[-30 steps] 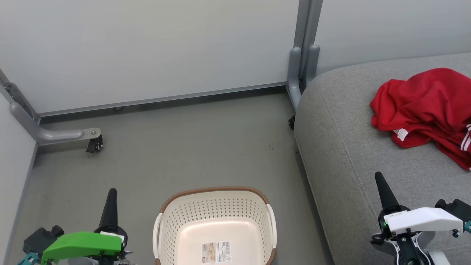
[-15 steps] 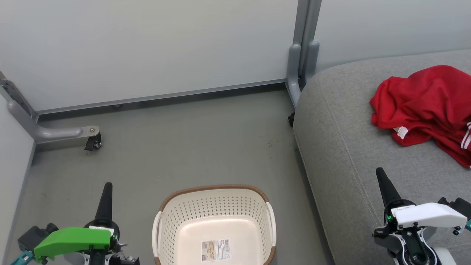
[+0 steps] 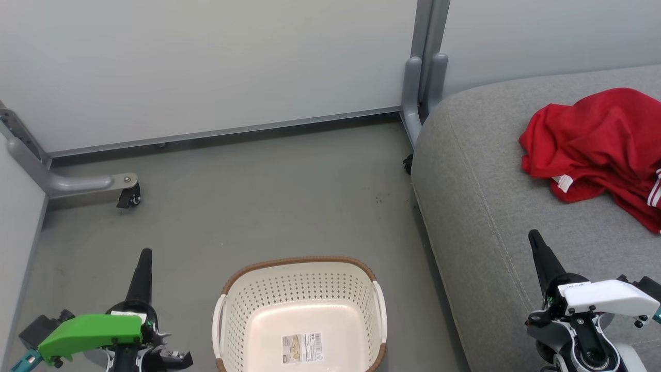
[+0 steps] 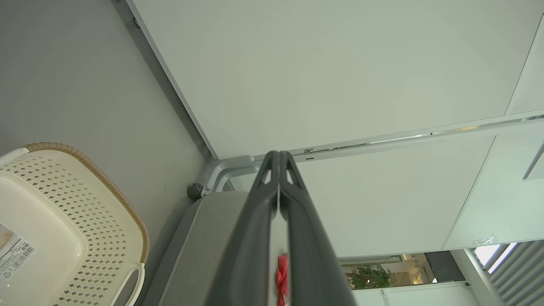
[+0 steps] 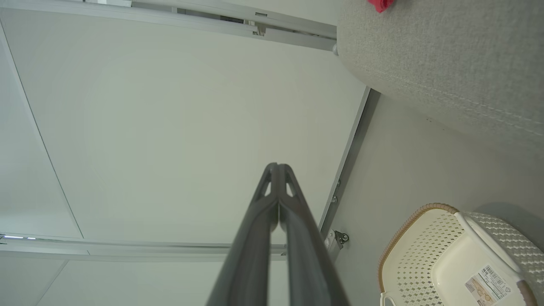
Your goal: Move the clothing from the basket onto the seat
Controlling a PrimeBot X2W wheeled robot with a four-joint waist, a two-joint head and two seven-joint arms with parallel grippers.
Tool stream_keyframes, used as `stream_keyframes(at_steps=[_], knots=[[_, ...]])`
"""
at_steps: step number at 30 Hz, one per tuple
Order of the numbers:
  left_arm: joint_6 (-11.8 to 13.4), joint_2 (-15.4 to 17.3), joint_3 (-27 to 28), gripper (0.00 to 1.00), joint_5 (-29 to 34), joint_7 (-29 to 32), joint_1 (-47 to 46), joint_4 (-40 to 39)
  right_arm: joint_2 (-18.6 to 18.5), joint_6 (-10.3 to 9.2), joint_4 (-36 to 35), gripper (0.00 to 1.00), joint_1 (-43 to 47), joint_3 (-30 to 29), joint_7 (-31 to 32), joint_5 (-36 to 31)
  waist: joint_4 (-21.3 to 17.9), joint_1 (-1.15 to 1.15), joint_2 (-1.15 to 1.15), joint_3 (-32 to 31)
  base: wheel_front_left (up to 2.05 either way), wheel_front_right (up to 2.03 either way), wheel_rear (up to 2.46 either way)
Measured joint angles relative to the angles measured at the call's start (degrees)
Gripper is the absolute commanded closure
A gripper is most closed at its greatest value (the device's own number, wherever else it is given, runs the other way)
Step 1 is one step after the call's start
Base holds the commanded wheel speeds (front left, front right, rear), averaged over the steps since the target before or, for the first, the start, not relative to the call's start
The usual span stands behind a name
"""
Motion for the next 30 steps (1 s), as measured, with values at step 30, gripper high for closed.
stream_keyframes(at_steps=[30], knots=[[-0.8,-0.2,2.5,1.0,-9.5,2.8,-1.9,0.6,0.2,0.0,0.7,1.0,-1.9,-1.7,2.8,9.6,-0.2,0.0,0.0,1.0,0.0,0.0,0.0]])
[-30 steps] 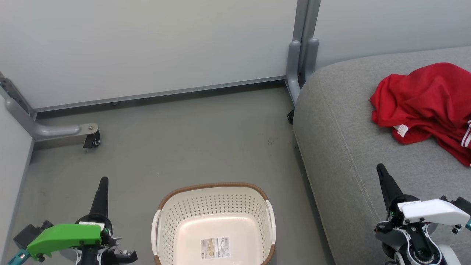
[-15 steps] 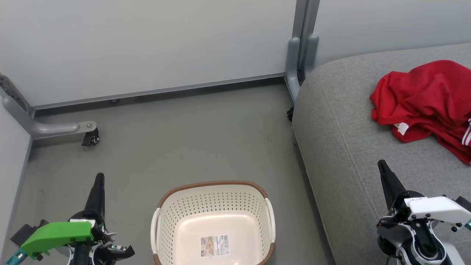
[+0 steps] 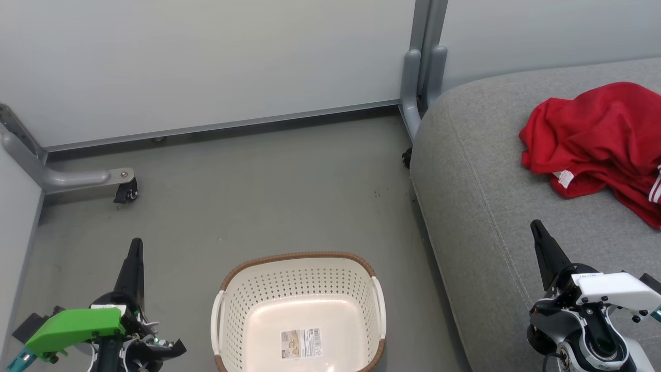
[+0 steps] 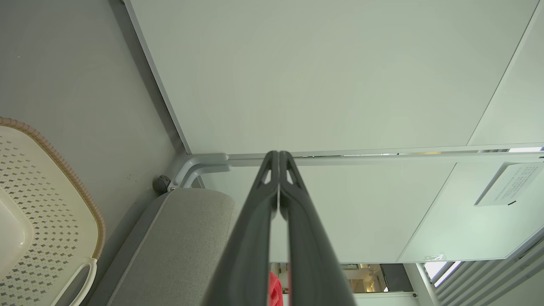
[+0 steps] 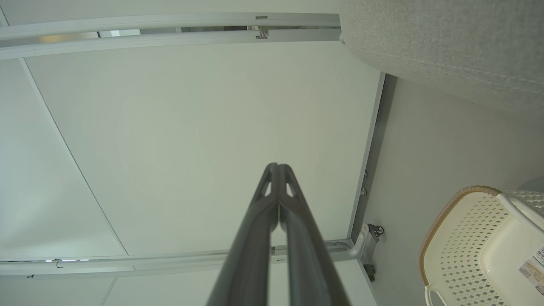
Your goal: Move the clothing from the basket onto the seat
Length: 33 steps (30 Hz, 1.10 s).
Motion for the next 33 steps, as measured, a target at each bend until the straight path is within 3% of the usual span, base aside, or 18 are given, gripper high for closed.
stream_keyframes(at_steps=[33], knots=[[0.0,-0.4,0.6,1.0,0.3,0.3,0.0,0.0,0.5,0.0,0.0,1.0,0.0,-0.5,0.4,-0.4,0.0,0.0,0.0,0.0,0.0,0.0,0.0]])
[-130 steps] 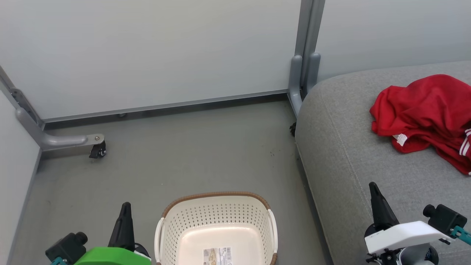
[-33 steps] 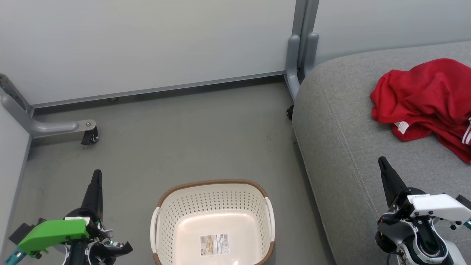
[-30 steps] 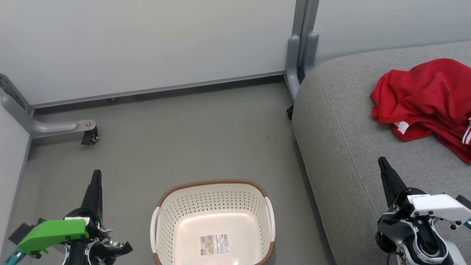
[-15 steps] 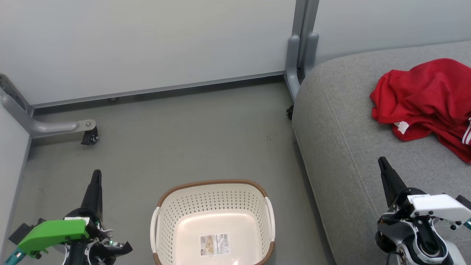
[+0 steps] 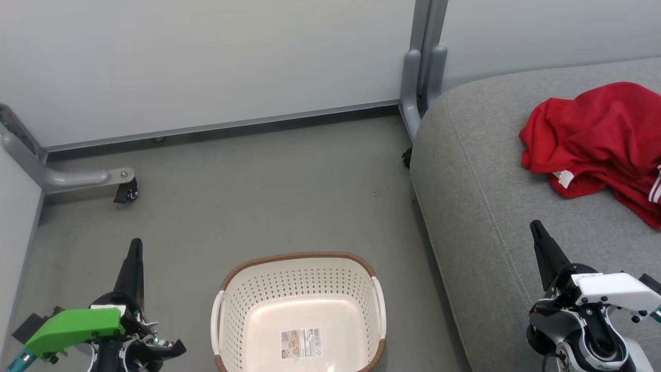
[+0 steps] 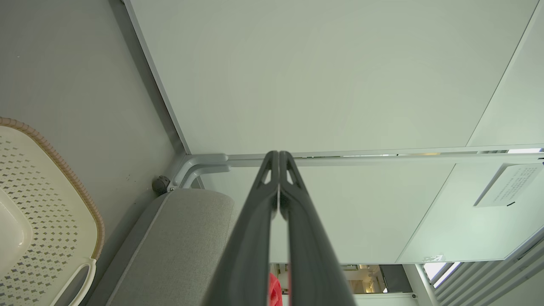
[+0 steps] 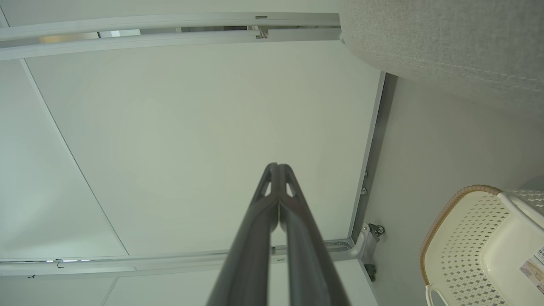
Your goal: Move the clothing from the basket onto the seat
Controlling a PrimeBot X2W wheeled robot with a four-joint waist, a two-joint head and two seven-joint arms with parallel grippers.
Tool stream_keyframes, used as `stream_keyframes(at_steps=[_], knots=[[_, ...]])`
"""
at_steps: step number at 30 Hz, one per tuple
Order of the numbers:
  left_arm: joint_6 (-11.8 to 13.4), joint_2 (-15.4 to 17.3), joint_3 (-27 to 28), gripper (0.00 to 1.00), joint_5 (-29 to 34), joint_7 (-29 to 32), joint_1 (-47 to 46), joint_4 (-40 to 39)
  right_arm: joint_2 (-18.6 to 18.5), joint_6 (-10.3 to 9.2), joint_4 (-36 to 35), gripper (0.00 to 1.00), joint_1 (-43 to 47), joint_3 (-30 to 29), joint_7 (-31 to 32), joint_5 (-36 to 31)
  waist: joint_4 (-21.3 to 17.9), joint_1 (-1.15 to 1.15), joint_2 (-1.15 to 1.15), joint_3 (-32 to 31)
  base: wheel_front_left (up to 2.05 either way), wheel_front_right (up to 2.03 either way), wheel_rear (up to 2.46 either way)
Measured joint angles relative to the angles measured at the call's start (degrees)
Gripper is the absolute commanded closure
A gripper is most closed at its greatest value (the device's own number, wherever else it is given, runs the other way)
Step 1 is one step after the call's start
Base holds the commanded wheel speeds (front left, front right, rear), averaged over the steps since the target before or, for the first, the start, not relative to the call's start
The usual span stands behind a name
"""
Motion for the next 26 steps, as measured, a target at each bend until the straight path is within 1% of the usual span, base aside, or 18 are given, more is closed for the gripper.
stream_keyframes(at_steps=[26], knots=[[0.0,-0.4,0.3,1.0,0.3,0.4,0.0,0.0,0.2,0.0,0.0,1.0,0.0,-0.4,0.2,-0.2,0.0,0.0,0.0,0.0,0.0,0.0,0.0]])
